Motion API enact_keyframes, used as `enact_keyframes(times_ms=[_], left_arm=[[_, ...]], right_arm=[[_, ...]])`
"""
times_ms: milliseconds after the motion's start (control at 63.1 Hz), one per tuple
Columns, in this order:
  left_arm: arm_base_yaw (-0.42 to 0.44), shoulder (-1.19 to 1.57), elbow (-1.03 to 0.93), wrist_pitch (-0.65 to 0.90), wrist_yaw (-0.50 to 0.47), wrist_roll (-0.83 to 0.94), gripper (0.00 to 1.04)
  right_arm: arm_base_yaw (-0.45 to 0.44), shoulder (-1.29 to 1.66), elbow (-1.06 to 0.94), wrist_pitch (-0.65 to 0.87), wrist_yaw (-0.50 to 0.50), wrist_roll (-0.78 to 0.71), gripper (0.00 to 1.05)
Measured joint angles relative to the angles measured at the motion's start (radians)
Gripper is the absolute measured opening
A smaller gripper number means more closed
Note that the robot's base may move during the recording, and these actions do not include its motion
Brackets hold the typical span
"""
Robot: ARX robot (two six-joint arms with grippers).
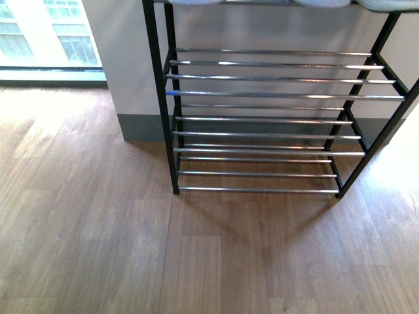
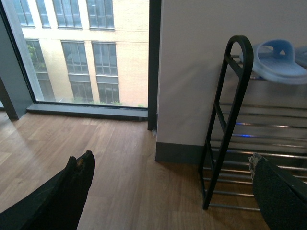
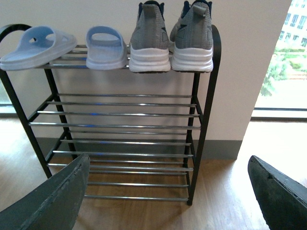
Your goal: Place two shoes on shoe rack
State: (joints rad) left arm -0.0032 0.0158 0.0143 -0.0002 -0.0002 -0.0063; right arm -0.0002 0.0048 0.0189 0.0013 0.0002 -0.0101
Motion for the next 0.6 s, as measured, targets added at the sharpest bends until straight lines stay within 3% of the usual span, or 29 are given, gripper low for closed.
enact_keyframes(times_ms=[602], left_arm=[[0.000, 0.000, 0.000, 0.000, 0.000, 0.000, 0.95]], right_arm=[[0.000, -0.001, 0.000, -0.002, 0.003, 0.000, 0.96]])
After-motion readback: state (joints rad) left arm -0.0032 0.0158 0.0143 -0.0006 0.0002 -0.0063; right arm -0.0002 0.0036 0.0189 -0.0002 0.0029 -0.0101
